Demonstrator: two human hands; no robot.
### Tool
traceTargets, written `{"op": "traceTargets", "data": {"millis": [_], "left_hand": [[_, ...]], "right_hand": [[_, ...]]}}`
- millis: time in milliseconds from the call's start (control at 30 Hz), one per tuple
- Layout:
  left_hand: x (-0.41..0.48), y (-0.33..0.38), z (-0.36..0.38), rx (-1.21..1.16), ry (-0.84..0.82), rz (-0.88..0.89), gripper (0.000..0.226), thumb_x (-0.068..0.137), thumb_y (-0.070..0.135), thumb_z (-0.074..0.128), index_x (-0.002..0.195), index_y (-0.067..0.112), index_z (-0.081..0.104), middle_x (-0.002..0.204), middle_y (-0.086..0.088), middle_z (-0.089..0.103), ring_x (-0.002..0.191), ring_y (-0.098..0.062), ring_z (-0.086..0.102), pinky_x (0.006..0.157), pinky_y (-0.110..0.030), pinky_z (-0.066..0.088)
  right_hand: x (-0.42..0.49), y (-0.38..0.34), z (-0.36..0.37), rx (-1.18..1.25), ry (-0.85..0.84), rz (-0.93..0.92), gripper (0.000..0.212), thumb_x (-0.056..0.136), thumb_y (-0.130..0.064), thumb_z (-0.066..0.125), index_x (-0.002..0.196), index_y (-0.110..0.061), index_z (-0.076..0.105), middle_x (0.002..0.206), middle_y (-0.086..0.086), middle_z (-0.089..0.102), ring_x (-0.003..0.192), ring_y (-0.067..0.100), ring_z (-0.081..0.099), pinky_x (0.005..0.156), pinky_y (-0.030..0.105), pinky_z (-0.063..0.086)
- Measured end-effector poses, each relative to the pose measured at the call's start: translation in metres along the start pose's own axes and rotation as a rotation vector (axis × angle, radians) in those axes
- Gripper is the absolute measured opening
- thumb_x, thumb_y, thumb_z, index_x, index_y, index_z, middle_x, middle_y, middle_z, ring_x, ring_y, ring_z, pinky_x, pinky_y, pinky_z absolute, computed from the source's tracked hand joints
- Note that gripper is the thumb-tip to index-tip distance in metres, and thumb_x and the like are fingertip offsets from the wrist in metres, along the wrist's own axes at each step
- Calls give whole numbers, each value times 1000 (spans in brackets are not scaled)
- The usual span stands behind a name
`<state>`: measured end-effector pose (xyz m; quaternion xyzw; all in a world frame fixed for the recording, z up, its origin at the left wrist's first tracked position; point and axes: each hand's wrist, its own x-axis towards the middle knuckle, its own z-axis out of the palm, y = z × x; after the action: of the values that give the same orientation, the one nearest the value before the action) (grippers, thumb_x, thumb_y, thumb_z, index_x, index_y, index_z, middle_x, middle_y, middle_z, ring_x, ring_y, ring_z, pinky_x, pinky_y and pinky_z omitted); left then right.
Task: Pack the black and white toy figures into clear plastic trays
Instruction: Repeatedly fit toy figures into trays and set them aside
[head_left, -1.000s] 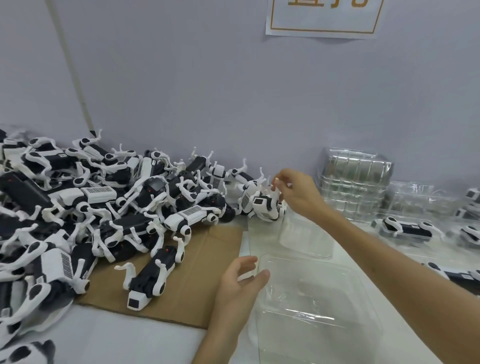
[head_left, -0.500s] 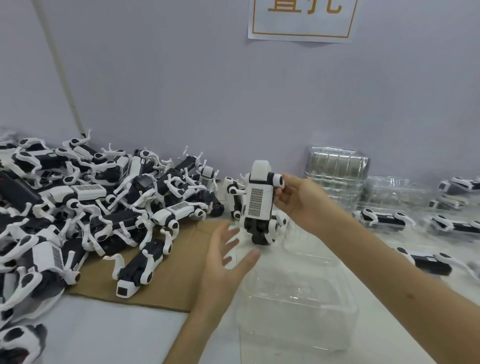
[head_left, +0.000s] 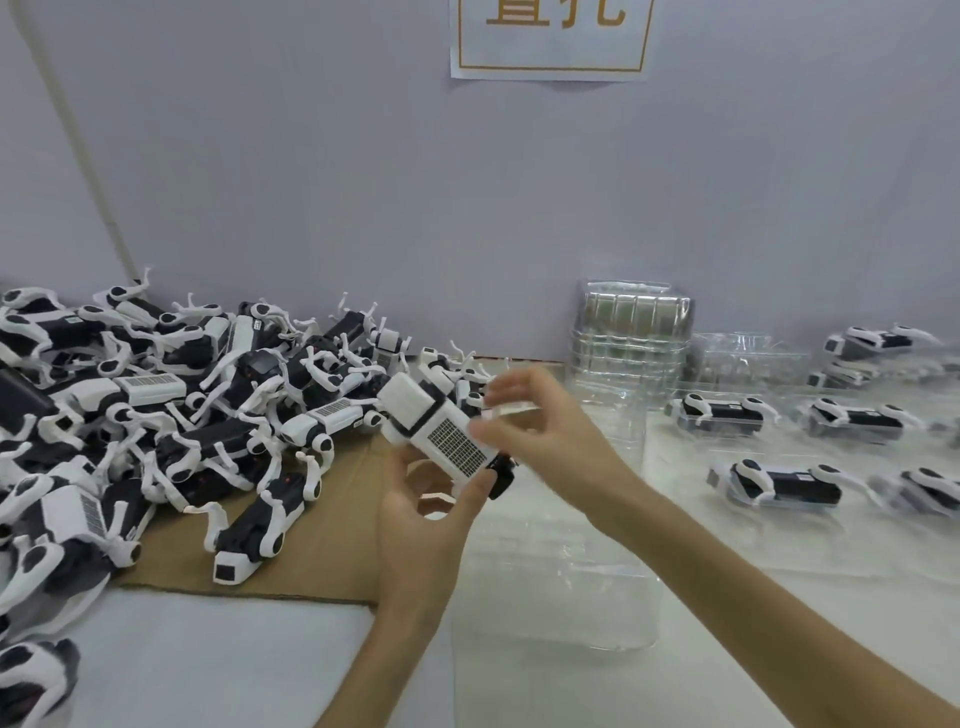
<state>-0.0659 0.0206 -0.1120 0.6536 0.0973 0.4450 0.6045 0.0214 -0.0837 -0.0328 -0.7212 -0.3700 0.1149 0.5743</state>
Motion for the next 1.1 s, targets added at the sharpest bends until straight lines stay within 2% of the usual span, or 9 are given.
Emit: {"op": "traceTargets", "data": {"millis": [100,233,333,400,533,667,900,1000,1100], "left_hand": [[-4,-1,2,51,16,87,45,71,31,80,105,44,53,99,8,73,88,-13,69,70,-19,51],[-10,1,7,141,-152,232,54,77,28,72,126,34,51,114,12,68,106,-15,65,80,-18,51],[-9,1,5,191,-222,261,40,89,35,59,127,26,57,115,12,67,105,-16,66,84,-25,53],[-4,-1,-1,258,-237,226,30,92,32,53,120,26,64,117,15,66,110,-13,63,91,-23,49],[1,-13,-8,348,-398,-17,35,92,29,51,124,38,59,132,31,54,129,13,41,97,1,27],[2,-28,-4,289,-378,-170,42,101,7,47,119,45,55,132,35,46,118,30,34,93,6,25],[5,-35,-2,190,-332,-287,43,97,7,48,120,41,59,127,34,55,127,14,40,96,-8,33],[10,-28,-6,145,-315,-309,50,73,21,53,114,46,64,120,36,60,124,12,46,97,-16,36],[12,-23,-10,183,-309,-266,55,64,17,51,108,44,70,120,29,64,123,9,49,102,-26,37]], "right_hand": [[-17,8,7,-156,-155,-92,48,79,-31,82,115,-34,50,111,-13,61,97,-3,61,76,12,50],[-22,16,7,-205,-27,-197,43,81,-25,76,117,-31,53,107,-9,61,97,8,63,83,35,56],[-19,22,-10,-206,85,-180,38,80,-27,74,114,-34,58,107,-8,59,95,9,63,84,39,55],[-16,27,-26,-101,100,-137,39,82,-22,77,111,-38,56,98,-10,66,87,10,67,76,38,60],[-14,38,-54,88,116,-61,47,76,-29,83,115,-37,58,94,-11,72,79,8,71,63,23,57],[-13,53,-62,77,131,-16,38,76,-44,70,111,-33,62,82,-13,69,69,4,65,59,18,51],[-27,69,-54,165,-3,-57,31,86,-33,61,116,-23,62,88,-9,69,71,11,66,58,21,50],[-30,69,-58,290,87,-74,34,78,-23,70,111,-16,65,95,1,74,82,14,71,65,18,53],[-29,71,-60,354,184,-52,46,68,-17,76,112,-15,64,99,3,75,92,14,70,73,23,56]]}}
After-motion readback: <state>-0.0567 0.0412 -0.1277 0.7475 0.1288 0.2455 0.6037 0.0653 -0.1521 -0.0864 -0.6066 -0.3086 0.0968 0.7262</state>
